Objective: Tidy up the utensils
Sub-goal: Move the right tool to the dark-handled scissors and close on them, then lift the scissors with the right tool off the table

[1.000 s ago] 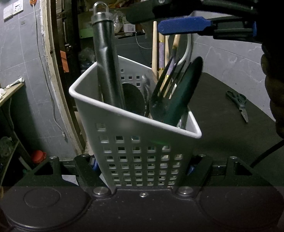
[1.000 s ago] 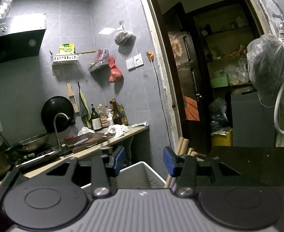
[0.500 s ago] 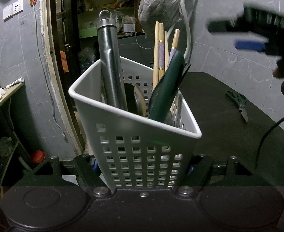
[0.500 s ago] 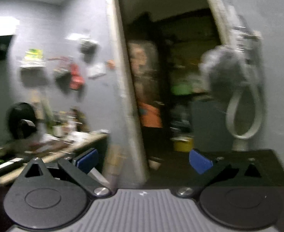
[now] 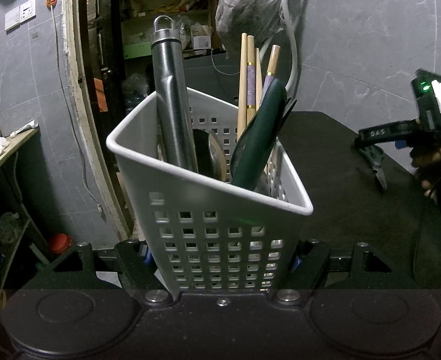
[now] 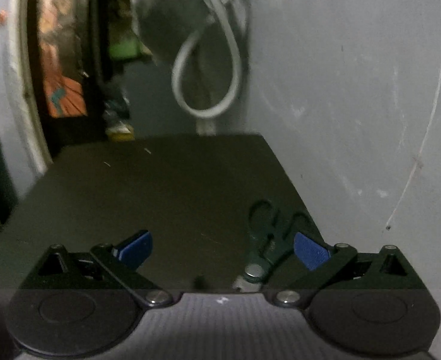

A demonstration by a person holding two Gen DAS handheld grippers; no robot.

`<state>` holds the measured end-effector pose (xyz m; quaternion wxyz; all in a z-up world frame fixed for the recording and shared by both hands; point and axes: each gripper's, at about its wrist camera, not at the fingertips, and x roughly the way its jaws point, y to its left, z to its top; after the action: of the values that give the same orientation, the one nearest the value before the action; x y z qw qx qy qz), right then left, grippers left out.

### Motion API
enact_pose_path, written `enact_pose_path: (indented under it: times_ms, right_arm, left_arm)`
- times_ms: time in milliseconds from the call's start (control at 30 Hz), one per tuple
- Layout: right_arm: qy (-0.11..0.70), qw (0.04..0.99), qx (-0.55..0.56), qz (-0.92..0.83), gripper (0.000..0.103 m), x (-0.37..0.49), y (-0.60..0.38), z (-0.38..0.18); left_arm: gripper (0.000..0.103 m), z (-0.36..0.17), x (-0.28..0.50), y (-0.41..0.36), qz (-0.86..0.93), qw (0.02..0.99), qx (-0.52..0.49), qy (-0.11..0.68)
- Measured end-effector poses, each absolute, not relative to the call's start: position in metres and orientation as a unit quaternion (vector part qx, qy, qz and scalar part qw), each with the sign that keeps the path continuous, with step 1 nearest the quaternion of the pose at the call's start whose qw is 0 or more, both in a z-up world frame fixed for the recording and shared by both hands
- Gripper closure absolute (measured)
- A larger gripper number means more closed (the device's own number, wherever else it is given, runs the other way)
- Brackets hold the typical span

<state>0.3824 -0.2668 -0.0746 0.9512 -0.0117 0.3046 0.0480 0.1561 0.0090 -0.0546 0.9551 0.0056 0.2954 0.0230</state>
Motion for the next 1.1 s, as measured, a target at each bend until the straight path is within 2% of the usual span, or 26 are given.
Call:
enact_pose_path:
  times_ms: [133, 400, 467, 600, 700, 767, 833, 1100]
  right_arm:
    - [0.342, 0.940, -0.002, 0.017, 0.000, 0.403, -0.271, -0.094]
    - [0.365, 0.931, 0.013, -0.003, 0.002, 0.424, -0.272, -0.111]
    - [0.376, 0.926, 0.022, 0.002, 0.012, 0.424, -0.273, -0.114]
    - [0.379, 0.925, 0.023, 0.002, 0.019, 0.416, -0.275, -0.117]
    - [0.372, 0.928, 0.016, 0.004, 0.032, 0.410, -0.274, -0.116]
    - [0.369, 0.929, 0.012, 0.008, 0.053, 0.408, -0.274, -0.114]
    - [0.368, 0.930, 0.009, 0.015, 0.067, 0.404, -0.274, -0.112]
    - [0.386, 0.919, -0.004, 0.074, 0.070, 0.373, -0.270, -0.105]
  left_arm:
    - [0.026, -0.055, 0.156, 0.009, 0.024, 0.955, 0.005, 0.296]
    - [0.026, -0.055, 0.156, 0.009, 0.023, 0.955, 0.006, 0.296]
    - [0.026, -0.055, 0.156, 0.009, 0.023, 0.955, 0.006, 0.296]
    - [0.026, -0.054, 0.156, 0.010, 0.022, 0.955, 0.007, 0.297]
    - [0.026, -0.054, 0.157, 0.010, 0.020, 0.954, 0.008, 0.298]
    - [0.026, -0.054, 0.157, 0.010, 0.019, 0.954, 0.009, 0.298]
    - [0.026, -0.054, 0.157, 0.010, 0.019, 0.954, 0.008, 0.298]
    - [0.027, -0.055, 0.157, 0.011, 0.017, 0.954, 0.010, 0.298]
